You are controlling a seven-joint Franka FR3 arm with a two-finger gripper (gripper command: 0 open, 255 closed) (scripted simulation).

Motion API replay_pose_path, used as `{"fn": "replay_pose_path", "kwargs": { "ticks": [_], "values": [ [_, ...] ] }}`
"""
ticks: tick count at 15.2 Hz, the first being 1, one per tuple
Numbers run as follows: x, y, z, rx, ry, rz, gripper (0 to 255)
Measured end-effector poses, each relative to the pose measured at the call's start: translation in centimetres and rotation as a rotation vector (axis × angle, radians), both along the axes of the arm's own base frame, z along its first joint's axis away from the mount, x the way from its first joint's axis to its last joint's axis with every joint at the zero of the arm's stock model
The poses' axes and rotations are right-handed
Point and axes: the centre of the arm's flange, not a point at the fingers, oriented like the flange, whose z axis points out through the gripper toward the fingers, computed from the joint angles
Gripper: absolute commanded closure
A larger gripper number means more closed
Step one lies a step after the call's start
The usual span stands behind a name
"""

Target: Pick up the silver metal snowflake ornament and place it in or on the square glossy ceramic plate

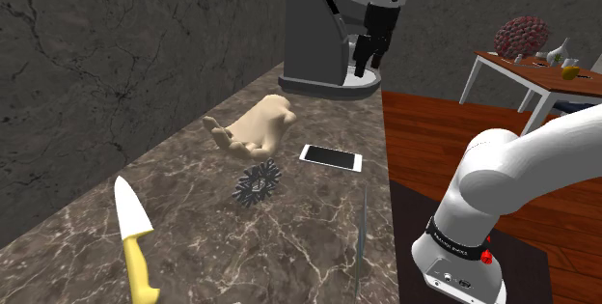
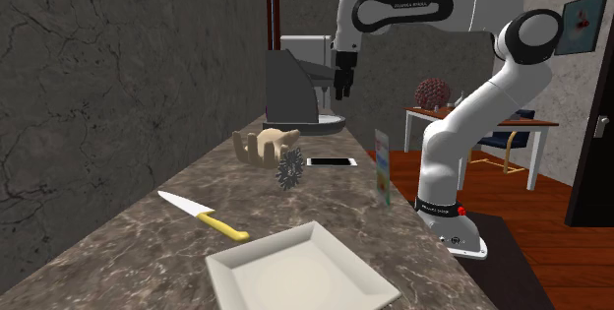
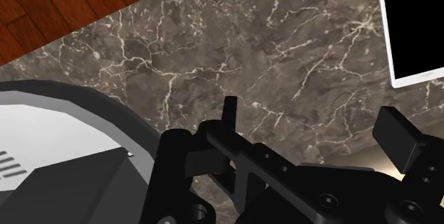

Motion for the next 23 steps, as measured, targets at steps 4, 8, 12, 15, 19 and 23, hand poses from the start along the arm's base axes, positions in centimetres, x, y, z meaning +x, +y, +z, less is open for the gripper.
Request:
{"fn": "replay_pose_path", "kwargs": {
  "ticks": [4,8,12,15,19,23],
  "values": [
    [-0.3,1.9,-1.3,0.045,0.002,-0.011,0],
    [-0.3,5.2,-2.9,0.131,0.006,-0.034,0],
    [-0.2,9.1,-4.9,0.219,0.010,-0.059,0],
    [-0.5,11.9,-6.0,0.285,0.012,-0.077,0],
    [-0.3,15.9,-6.8,0.374,0.017,-0.101,0],
    [-0.4,19.8,-7.7,0.463,0.020,-0.124,0]
  ]
}}
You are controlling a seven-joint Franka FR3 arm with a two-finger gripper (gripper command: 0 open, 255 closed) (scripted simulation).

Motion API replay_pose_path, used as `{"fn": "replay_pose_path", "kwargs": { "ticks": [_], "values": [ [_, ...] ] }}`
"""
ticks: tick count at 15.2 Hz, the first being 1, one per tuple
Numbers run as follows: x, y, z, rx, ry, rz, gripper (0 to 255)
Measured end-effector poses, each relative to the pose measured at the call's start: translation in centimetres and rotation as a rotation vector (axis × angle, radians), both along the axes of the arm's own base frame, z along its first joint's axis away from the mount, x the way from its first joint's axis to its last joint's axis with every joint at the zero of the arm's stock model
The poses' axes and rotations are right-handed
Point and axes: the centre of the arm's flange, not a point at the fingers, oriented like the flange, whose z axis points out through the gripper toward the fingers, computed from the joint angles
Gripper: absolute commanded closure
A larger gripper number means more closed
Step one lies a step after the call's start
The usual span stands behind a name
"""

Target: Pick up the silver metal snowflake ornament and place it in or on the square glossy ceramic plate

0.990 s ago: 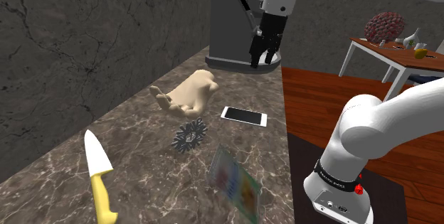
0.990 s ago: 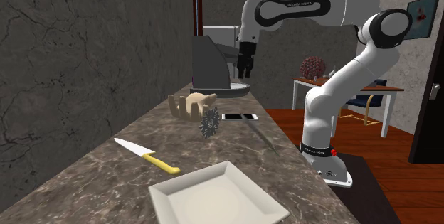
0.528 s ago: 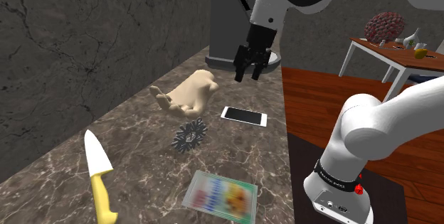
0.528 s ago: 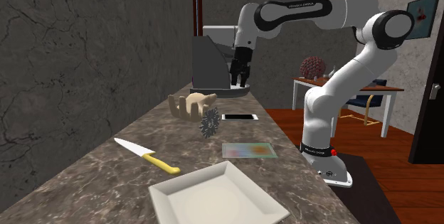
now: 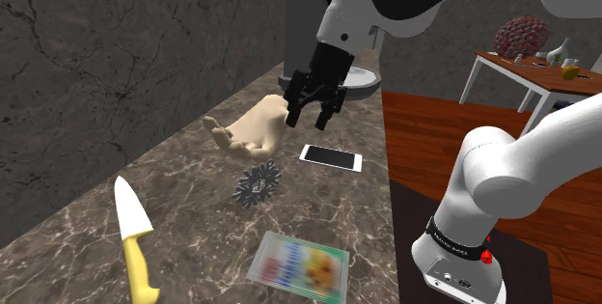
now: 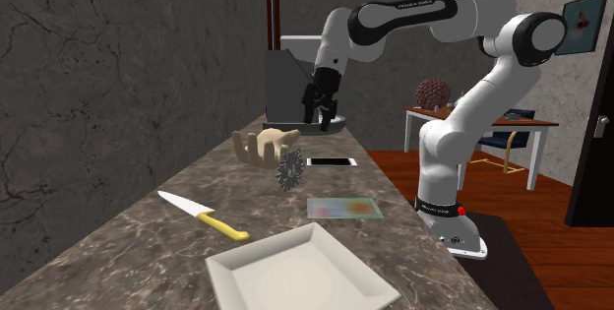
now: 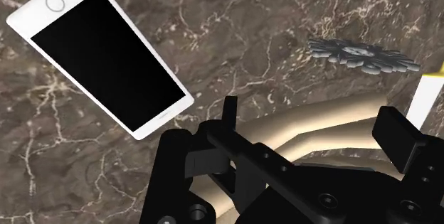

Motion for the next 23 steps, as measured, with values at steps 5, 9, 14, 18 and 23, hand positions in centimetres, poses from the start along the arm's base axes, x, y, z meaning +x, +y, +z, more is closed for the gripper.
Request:
{"fn": "replay_pose_path", "kwargs": {
  "ticks": [5,9,14,18,23],
  "values": [
    [0.5,4.3,-0.3,0.102,0.004,-0.029,0],
    [0.3,6.0,-1.8,0.115,0.006,-0.033,0],
    [0.7,6.9,-3.7,0.116,0.006,-0.033,0],
    [0.7,7.0,-3.9,0.116,0.006,-0.033,0],
    [0.7,7.0,-3.9,0.116,0.005,-0.033,255]
  ]
}}
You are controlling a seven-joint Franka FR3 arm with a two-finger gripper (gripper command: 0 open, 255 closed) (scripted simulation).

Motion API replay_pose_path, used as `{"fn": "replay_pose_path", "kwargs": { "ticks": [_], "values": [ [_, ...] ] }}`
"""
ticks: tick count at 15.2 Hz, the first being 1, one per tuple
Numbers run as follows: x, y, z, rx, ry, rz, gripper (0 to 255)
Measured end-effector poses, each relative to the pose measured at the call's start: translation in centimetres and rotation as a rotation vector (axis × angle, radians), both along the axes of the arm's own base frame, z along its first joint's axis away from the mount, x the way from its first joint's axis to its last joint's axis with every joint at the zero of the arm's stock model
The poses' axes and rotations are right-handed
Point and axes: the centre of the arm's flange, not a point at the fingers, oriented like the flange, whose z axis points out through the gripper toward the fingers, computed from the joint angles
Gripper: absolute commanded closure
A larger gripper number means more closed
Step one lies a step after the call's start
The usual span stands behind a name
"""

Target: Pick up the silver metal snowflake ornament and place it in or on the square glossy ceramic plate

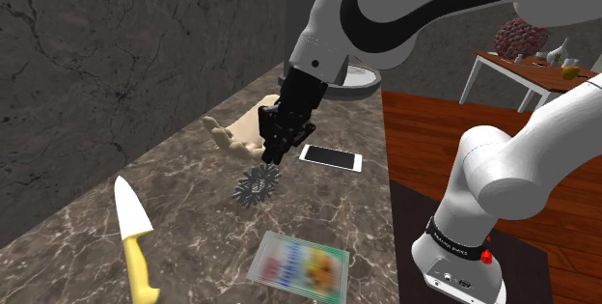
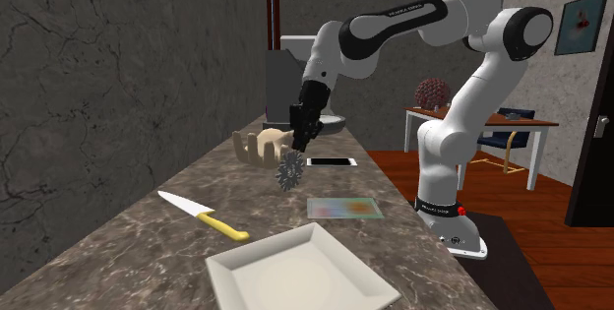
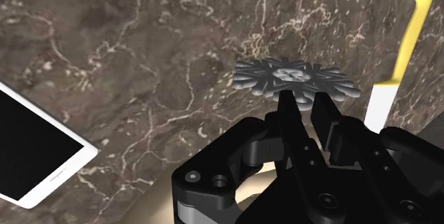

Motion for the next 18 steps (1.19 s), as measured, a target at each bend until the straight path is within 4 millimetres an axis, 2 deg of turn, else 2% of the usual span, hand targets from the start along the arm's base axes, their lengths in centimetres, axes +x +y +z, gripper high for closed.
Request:
{"fn": "replay_pose_path", "kwargs": {
  "ticks": [8,18],
  "values": [
    [0.0,0.0,0.3,0.000,0.000,0.000,255],
    [0.0,0.0,5.4,0.000,0.000,0.000,255]
  ]
}}
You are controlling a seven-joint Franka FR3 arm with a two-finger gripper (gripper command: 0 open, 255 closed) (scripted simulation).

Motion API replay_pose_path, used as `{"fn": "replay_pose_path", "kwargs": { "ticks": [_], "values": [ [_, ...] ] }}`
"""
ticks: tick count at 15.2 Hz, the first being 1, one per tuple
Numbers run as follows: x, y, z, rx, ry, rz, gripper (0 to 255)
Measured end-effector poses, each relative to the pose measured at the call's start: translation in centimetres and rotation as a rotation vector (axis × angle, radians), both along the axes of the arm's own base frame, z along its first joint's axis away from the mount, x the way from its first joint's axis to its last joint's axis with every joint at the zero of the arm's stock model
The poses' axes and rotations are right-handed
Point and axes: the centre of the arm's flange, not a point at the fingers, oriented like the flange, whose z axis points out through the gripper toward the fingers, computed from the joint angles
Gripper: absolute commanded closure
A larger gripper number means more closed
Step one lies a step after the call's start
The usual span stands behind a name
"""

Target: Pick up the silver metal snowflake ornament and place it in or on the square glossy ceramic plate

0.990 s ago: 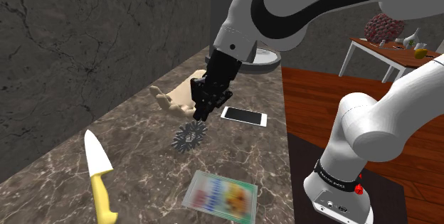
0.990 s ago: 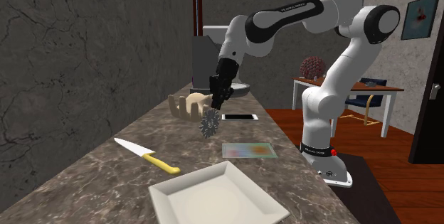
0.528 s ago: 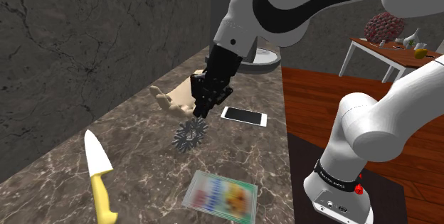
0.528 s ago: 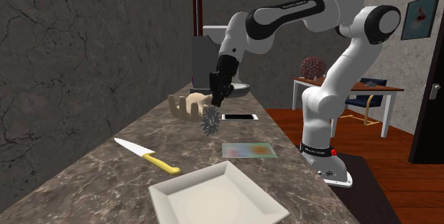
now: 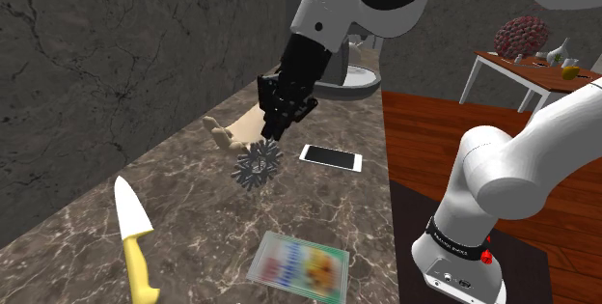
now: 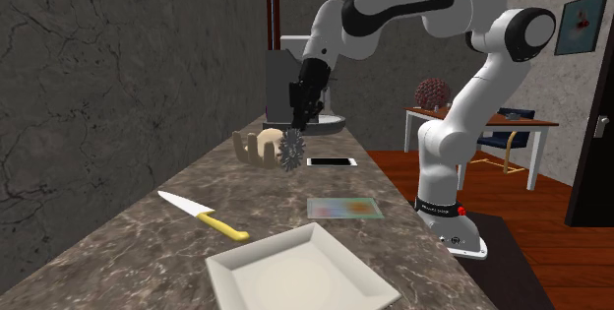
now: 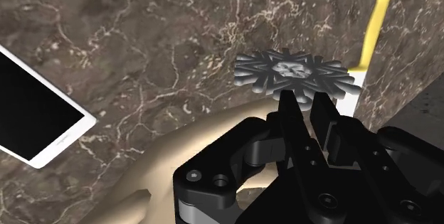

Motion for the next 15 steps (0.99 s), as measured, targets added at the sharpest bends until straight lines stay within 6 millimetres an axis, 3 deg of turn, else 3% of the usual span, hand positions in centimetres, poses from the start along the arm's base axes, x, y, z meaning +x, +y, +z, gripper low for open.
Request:
{"fn": "replay_pose_path", "kwargs": {
  "ticks": [7,9,15],
  "values": [
    [0.0,0.0,3.3,0.000,0.000,0.000,255],
    [-0.6,1.1,4.0,0.000,0.000,0.000,255],
    [-4.1,8.0,5.3,-0.001,0.000,0.001,255]
  ]
}}
